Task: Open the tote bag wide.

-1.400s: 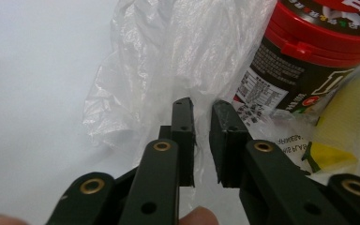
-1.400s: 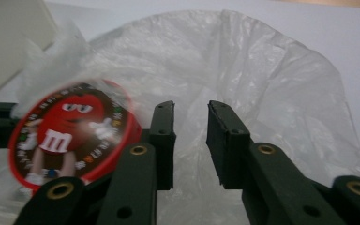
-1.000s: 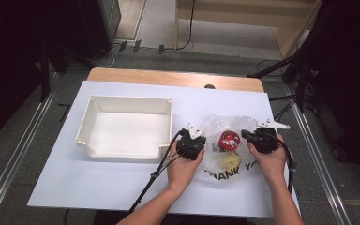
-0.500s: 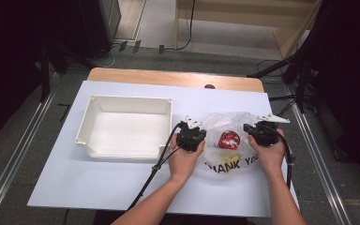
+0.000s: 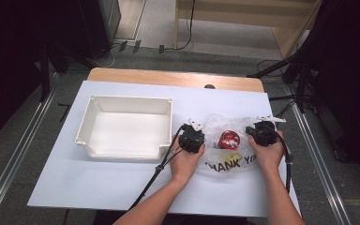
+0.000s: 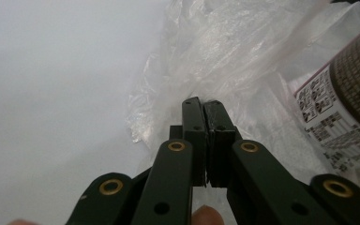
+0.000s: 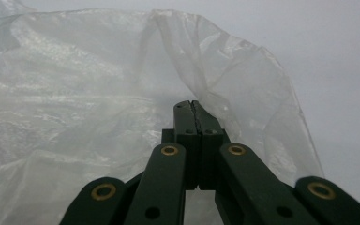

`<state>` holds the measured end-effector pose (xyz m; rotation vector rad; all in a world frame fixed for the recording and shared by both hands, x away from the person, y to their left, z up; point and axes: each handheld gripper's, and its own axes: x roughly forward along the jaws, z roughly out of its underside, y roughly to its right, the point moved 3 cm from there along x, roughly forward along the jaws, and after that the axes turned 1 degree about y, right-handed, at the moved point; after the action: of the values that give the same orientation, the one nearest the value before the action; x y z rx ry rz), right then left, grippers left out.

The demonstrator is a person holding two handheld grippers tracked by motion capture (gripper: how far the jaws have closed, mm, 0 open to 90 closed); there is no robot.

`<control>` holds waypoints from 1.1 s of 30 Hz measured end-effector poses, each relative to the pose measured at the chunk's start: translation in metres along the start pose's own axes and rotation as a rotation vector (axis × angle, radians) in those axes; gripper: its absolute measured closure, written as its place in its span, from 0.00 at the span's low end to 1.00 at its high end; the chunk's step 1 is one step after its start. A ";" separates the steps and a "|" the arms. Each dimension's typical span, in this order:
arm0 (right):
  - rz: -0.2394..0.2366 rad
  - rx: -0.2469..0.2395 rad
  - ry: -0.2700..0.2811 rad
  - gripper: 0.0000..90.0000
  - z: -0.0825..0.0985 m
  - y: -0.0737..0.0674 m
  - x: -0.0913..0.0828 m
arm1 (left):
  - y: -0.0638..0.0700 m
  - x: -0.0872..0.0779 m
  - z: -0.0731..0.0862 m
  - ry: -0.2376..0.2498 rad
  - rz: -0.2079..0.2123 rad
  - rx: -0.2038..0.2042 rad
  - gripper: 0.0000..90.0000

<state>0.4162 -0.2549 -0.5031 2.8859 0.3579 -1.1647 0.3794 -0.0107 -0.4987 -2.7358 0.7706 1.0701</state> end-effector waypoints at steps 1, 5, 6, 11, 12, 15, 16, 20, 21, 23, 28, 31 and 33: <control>0.014 -0.003 -0.002 1.00 0.000 0.001 0.000 | 0.001 0.000 0.001 0.005 -0.005 0.012 0.99; 0.035 0.011 -0.003 1.00 0.000 0.004 -0.001 | 0.001 0.000 0.001 0.007 -0.001 0.015 0.99; 0.026 0.016 -0.003 1.00 0.000 0.004 -0.002 | 0.001 0.000 0.001 0.003 0.002 0.015 0.99; -0.057 0.033 0.108 0.94 -0.007 -0.002 -0.023 | 0.001 0.000 0.001 0.004 0.005 0.013 0.99; -0.070 0.022 0.141 0.92 -0.010 -0.006 -0.030 | 0.001 0.000 0.001 0.004 0.005 0.013 0.99; -0.137 -0.024 0.230 0.81 -0.018 -0.018 -0.054 | 0.001 0.000 0.001 0.006 0.005 0.013 0.99; -0.146 -0.035 0.245 0.79 -0.019 -0.021 -0.060 | 0.001 0.000 0.001 0.006 0.004 0.014 0.98; -0.205 -0.055 0.266 0.68 -0.015 -0.027 -0.076 | 0.001 0.000 0.002 0.004 0.007 0.016 0.98; -0.220 -0.054 0.262 0.64 -0.014 -0.027 -0.078 | 0.001 0.000 0.002 0.004 0.006 0.016 0.98; -0.222 -0.067 0.235 0.58 -0.009 -0.028 -0.077 | 0.001 0.000 0.002 0.004 0.006 0.018 0.98; -0.170 -0.065 0.161 0.57 0.007 -0.023 -0.060 | 0.001 -0.001 0.002 0.005 0.010 0.014 0.98; -0.161 -0.021 0.139 0.60 0.017 -0.018 -0.052 | 0.001 0.000 0.002 0.007 0.012 0.012 0.97; -0.157 -0.022 0.112 0.62 0.024 -0.018 -0.047 | 0.001 -0.001 0.002 0.008 0.012 0.014 0.97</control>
<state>0.3639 -0.2496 -0.4868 2.9576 0.6060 -1.0109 0.3774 -0.0107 -0.4997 -2.7291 0.7930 1.0525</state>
